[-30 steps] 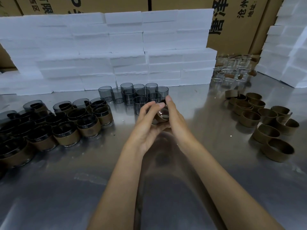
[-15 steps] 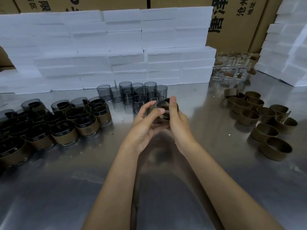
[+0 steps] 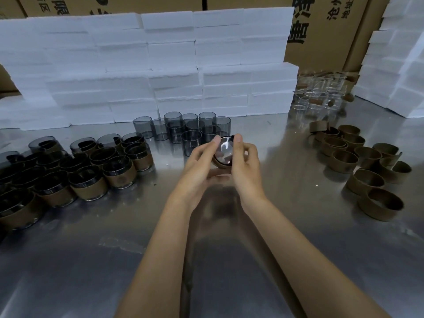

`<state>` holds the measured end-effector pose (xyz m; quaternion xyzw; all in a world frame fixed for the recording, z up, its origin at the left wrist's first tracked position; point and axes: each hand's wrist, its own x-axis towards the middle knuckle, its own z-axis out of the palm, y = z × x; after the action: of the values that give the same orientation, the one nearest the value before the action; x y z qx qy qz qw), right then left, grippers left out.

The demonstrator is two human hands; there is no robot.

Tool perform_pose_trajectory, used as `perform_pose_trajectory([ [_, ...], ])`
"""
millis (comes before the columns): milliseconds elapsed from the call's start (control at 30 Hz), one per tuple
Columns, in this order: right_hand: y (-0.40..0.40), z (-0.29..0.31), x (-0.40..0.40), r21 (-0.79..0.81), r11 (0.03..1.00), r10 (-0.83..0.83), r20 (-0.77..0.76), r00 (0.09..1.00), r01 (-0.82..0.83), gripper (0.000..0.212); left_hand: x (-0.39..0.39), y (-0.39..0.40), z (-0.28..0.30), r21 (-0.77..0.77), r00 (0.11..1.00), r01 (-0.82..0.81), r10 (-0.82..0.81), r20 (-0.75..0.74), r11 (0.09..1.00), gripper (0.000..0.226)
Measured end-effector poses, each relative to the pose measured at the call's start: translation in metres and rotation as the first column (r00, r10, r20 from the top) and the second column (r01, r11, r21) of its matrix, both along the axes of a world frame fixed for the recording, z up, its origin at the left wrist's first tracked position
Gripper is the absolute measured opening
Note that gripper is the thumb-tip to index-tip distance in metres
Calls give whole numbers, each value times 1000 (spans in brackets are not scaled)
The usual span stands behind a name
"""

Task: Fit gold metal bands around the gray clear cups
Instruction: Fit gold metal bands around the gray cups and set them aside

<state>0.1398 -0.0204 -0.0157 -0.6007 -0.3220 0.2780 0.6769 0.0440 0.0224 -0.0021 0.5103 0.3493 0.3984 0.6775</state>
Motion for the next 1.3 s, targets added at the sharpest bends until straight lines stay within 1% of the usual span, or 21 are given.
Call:
perform_pose_trajectory([
  [67,-2,-3,-5,15,1000,7,103,995,-8,36,3,-3,2,17,988,-102,103,-114,995,78],
  [100,-2,-5,-8,22,999,37,144,989,-40,36,4,-3,1,15,976,-182,182,-116,983,79],
  [133,-1,-6,-13,21,997,76,160,984,-81,39,3,-3,0,5,963,-256,256,-89,967,73],
  [167,-1,-6,-17,4,993,114,140,983,-116,42,2,-2,-1,-1,947,-318,317,-53,948,63],
  [200,-2,-4,-19,-26,989,146,76,986,-145,45,-1,1,-2,-12,935,-354,354,-18,935,54],
  [233,-2,1,-19,-51,983,173,-32,984,-174,48,-3,3,-3,-24,934,-356,356,19,934,54],
  [300,-4,12,-13,-47,971,211,-279,937,-232,55,-4,2,-3,-11,955,-295,295,34,955,52],
  [367,-7,17,-4,1,971,212,-453,866,-238,57,3,-3,-2,53,976,-214,216,-38,975,35],
  [400,-8,18,-1,17,974,202,-510,836,-225,54,9,-9,-1,82,979,-178,184,-82,981,37],
  [433,-9,18,2,18,977,186,-551,813,-212,50,14,-14,-1,91,980,-149,159,-118,985,44],
  [467,-11,18,3,0,981,159,-578,800,-195,45,18,-19,-1,65,983,-130,137,-119,989,47],
  [567,-11,17,3,-55,985,102,-585,805,-165,39,22,-22,0,-82,991,-130,129,-24,988,48],
  [633,-12,16,1,-66,981,110,-581,806,-181,34,19,-21,-2,-124,986,-168,168,-6,978,44],
  [700,-12,15,-1,-66,976,130,-592,796,-209,30,18,-19,-4,-126,974,-228,227,-24,965,33],
  [767,-12,13,-2,-71,970,149,-584,798,-232,28,18,-21,-3,-142,965,-261,261,-23,955,31],
  [833,-13,14,-3,-65,968,162,-583,796,-244,26,19,-21,-2,-146,964,-263,265,-6,954,41],
  [933,-14,16,-1,-48,961,193,-594,781,-274,31,19,-21,-2,-147,974,-221,226,22,964,64],
  [1000,-15,17,-1,-44,954,213,-596,774,-296,34,19,-22,-1,-137,976,-214,219,20,967,67],
  [1133,-14,15,1,-15,943,253,-611,750,-331,38,18,-22,0,-122,978,-207,210,15,971,67],
  [1267,-16,16,6,23,916,323,-632,704,-400,40,20,-23,1,-107,974,-223,226,22,969,52],
  [1300,-17,17,7,28,911,336,-628,702,-411,43,20,-23,0,-109,976,-207,212,38,972,53],
])
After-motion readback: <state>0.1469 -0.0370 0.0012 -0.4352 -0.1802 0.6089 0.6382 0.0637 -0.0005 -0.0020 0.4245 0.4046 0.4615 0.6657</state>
